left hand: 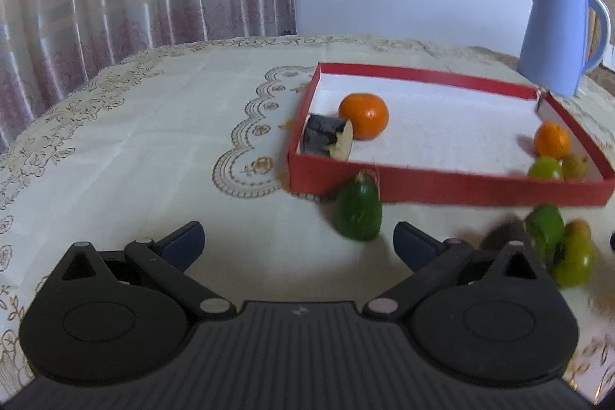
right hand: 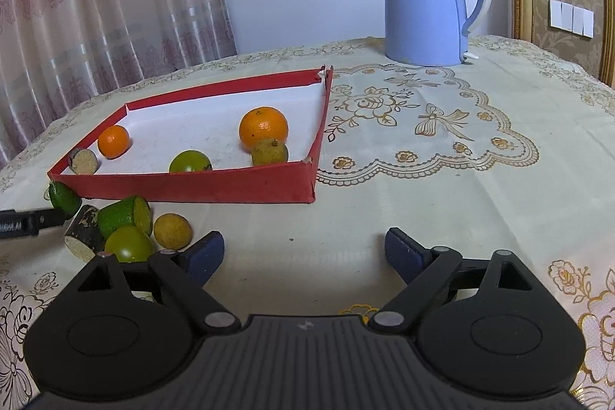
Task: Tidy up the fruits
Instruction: 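Move the left gripper to the dark green cucumber piece and close on it, then carry the cucumber piece into the red tray and open the left gripper, then lift the open left gripper up away from the tray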
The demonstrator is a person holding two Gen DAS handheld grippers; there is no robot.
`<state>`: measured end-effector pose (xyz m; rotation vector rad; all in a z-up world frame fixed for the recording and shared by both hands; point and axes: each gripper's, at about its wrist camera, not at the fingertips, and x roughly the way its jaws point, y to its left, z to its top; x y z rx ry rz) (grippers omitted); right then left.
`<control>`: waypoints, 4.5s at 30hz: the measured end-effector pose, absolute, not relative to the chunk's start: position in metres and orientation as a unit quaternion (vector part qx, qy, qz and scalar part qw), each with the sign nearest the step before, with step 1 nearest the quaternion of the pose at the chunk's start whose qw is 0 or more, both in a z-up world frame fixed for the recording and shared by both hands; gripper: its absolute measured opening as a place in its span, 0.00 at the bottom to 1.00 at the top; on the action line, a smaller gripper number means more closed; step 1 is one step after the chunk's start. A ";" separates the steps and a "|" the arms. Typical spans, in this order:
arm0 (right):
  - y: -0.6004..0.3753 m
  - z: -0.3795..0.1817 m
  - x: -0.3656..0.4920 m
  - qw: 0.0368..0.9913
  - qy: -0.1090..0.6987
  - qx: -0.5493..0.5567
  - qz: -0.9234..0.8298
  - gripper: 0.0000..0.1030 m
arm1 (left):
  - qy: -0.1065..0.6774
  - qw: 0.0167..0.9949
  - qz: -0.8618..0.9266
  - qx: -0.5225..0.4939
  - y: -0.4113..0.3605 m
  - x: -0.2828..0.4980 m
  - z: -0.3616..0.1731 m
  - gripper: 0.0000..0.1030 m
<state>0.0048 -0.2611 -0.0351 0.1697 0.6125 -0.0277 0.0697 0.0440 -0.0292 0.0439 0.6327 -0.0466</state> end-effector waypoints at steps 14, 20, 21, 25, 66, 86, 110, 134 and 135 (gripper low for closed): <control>-0.260 -0.035 0.005 0.950 0.302 0.080 -0.015 0.89 | 0.317 0.947 -0.020 0.043 0.030 0.084 -0.034 0.87; -0.260 -0.035 0.005 0.950 0.303 0.077 -0.015 0.89 | 0.314 0.948 -0.023 0.040 0.031 0.083 -0.035 0.82; -0.260 -0.035 0.005 0.950 0.303 0.077 -0.015 0.89 | 0.313 0.949 -0.025 0.040 0.031 0.082 -0.035 0.79; -0.260 -0.035 0.005 0.950 0.303 0.077 -0.015 0.89 | 0.307 0.950 -0.036 0.042 0.030 0.079 -0.034 0.67; -0.260 -0.036 0.005 0.950 0.302 0.080 -0.014 0.90 | 0.290 0.948 -0.132 0.028 -0.007 0.124 -0.001 0.25; -0.254 -0.036 0.008 0.949 0.310 0.058 -0.019 0.91 | 0.324 0.938 -0.119 0.025 -0.008 0.149 -0.022 0.53; -0.254 -0.036 0.008 0.949 0.310 0.058 -0.019 0.91 | 0.261 0.960 -0.091 -0.037 0.045 0.079 0.000 0.97; -0.234 -0.035 0.012 0.949 0.307 0.032 0.057 0.93 | 0.330 0.941 -0.066 0.029 0.040 0.062 -0.038 1.00; -0.232 -0.035 0.012 0.950 0.304 0.032 0.060 0.93 | 0.330 0.941 -0.066 0.030 0.040 0.062 -0.038 1.00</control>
